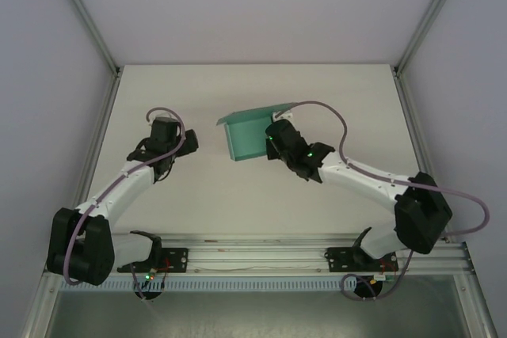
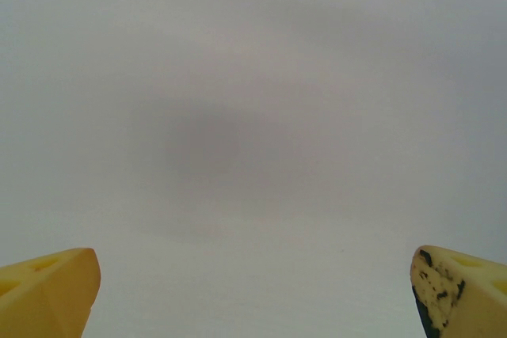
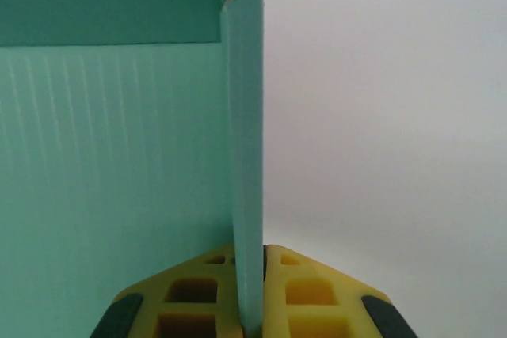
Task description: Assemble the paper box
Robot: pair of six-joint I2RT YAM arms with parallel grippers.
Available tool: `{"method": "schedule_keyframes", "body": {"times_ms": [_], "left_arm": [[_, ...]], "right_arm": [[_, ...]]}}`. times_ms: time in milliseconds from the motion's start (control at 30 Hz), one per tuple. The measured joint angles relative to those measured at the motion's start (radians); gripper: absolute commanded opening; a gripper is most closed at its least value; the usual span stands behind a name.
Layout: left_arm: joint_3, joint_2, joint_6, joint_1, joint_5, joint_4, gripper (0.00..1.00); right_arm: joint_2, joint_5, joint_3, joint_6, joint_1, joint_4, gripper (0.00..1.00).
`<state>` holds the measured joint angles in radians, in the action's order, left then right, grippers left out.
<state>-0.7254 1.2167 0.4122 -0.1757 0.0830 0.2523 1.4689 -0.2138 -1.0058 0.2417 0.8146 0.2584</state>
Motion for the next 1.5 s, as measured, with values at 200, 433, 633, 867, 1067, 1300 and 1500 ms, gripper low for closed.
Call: {"method": "schedule_keyframes", "body": {"times_ms": [200,433,633,867,1067,1300,1500], "left_arm": [[0.026,-0.053,0.006,0.0,-0.003,0.006,1.0],[0.047,-0.074,0.003,0.0,-0.074,-0.011,1.0],[0.061,-0.079,-0.012,0.0,-0.111,-0.018,1.0],[0.061,-0.09,-0.028,0.0,-0.157,-0.031,1.0],[0.061,-0.098,-0.048,0.0,-0.202,-0.048,1.0],[0.061,-0.092,-0.056,0.0,-0.246,-0.072,1.0],[0.062,-0.064,-0.056,0.0,-0.264,-0.086,1.0]], "right_arm": [[0.147,-0.006,0.0,0.118,0.0,0.116,0.02],[0.262,-0.004,-0.003,0.178,0.0,0.164,0.14],[0.274,-0.006,-0.004,0.209,0.0,0.187,0.34],[0.24,-0.012,-0.004,0.214,0.0,0.199,0.58],[0.174,-0.053,-0.008,0.206,-0.002,0.204,0.59],[0.164,0.022,-0.008,0.185,-0.074,0.162,0.48],[0.22,0.14,0.001,0.175,-0.129,0.097,0.42]]}}
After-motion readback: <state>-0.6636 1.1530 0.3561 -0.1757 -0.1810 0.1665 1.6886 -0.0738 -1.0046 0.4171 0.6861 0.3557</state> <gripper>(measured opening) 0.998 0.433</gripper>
